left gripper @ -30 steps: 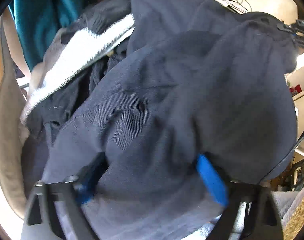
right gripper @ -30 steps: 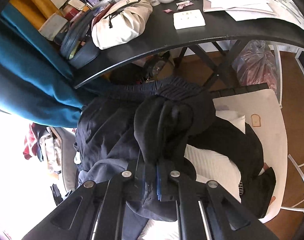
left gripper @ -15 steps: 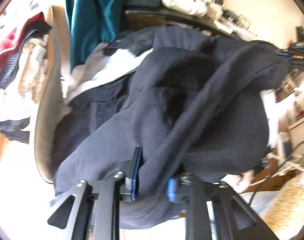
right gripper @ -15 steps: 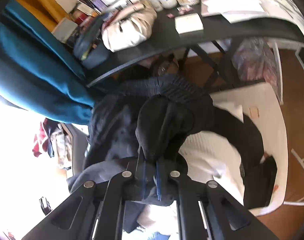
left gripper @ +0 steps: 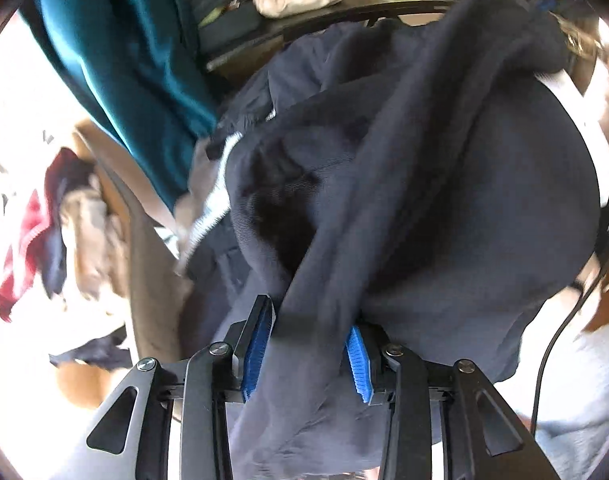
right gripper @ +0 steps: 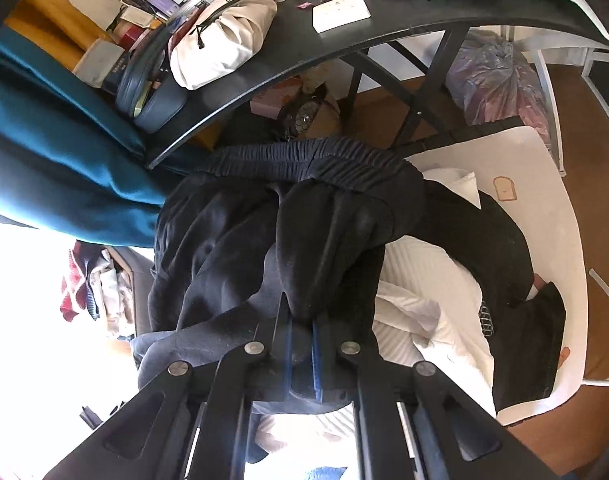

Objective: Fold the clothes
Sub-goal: 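Grasp the black garment's edge with the left gripper beside the right gripper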

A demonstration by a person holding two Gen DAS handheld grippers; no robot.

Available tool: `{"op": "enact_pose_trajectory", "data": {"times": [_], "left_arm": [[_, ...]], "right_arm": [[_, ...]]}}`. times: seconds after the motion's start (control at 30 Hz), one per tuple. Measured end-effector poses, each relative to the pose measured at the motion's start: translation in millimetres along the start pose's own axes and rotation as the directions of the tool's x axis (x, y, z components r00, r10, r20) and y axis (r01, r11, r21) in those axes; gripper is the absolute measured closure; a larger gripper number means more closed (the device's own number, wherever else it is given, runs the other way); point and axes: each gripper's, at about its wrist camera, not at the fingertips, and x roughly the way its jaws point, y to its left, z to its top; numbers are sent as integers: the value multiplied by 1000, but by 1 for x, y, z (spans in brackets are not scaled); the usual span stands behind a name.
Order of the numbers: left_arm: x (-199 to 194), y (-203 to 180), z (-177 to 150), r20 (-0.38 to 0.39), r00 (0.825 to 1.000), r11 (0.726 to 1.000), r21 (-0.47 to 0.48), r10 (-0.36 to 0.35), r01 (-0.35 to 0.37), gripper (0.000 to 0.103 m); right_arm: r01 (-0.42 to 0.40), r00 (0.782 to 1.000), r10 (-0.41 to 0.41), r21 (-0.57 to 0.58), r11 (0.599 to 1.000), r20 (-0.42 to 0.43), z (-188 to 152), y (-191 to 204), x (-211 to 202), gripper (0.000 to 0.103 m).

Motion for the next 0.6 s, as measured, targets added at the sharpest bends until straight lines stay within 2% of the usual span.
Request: {"op": "enact_pose_trajectory", "data": {"times": [0.13, 0.3, 0.37, 0.5, 0.53, 0.6], "left_arm": [[-2, -7, -3, 12, 999, 999, 13, 45, -45, 66], [14, -17, -1, 0, 1000, 996, 90, 2, -2, 65], [14, -23, 0, 2, 1000, 992, 125, 8, -8, 65], [8, -25, 10, 62, 997, 985, 166, 33, -43, 65], [6, -23, 17, 74, 997, 986, 163, 20, -32, 65], [11, -18, 30, 47, 998, 983, 181, -39, 30, 64]], "right_arm": [[-8, 1000, 8, 10, 1000, -6, -2, -7, 4, 96], [-9, 1000, 9, 13, 1000, -15, -3, -12, 8, 96], [-6, 1000, 6, 7, 1000, -18, -3, -12, 8, 96], [-2, 1000, 2, -7, 1000, -25, -4, -12, 9, 96], [-1, 1000, 0, -13, 1000, -27, -4, -13, 10, 96], [0, 1000, -1, -25, 1000, -29, -4, -12, 10, 96]]}}
